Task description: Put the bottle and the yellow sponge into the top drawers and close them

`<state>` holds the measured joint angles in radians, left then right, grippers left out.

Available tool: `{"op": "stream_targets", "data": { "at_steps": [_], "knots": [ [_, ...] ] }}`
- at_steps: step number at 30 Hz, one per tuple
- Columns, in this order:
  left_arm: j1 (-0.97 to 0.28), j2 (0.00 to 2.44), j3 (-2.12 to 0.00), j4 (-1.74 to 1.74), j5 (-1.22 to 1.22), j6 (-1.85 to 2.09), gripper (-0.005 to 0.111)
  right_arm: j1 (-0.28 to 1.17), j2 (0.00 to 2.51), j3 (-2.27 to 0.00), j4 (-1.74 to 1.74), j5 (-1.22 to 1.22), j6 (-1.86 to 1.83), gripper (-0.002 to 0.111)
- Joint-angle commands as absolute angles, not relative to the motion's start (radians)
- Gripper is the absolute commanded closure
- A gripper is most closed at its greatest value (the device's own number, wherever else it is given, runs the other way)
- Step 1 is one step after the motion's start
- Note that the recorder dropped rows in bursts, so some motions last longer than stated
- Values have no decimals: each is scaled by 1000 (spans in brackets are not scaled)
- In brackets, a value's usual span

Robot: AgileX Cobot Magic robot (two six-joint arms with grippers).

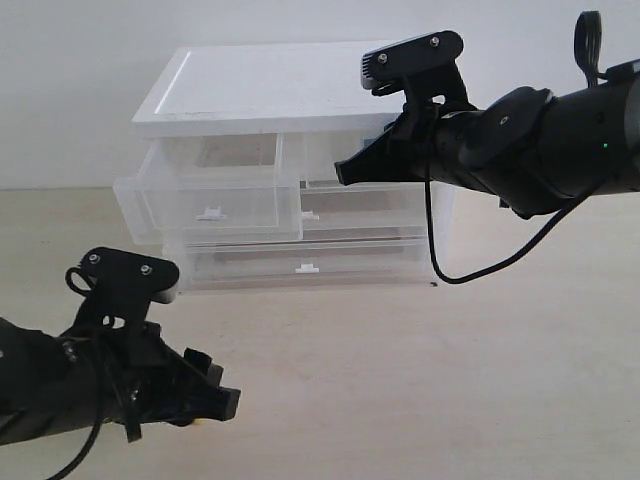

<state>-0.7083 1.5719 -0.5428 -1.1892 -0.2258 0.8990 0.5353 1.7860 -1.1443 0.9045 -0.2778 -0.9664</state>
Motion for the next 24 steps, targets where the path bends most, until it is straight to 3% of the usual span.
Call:
{"op": "stream_targets", "data": {
  "at_steps": [1, 13, 19, 24],
  "knots": [
    [-707, 1447, -529, -1188, -157, 924, 103, 528, 1777, -1159, 891, -316, -979, 108],
    [-701, 1261, -673, -1193, -112, 1051, 103, 528, 1777, -1159, 891, -308, -979, 108],
    [-495, 1262, -794, -1166, 82, 1075, 103, 528, 1777, -1159, 891, -307, -979, 108],
    [-442, 1262, -813, -1121, 282, 1061, 103, 528, 1777, -1159, 891, -307, -979, 108]
  ]
}}
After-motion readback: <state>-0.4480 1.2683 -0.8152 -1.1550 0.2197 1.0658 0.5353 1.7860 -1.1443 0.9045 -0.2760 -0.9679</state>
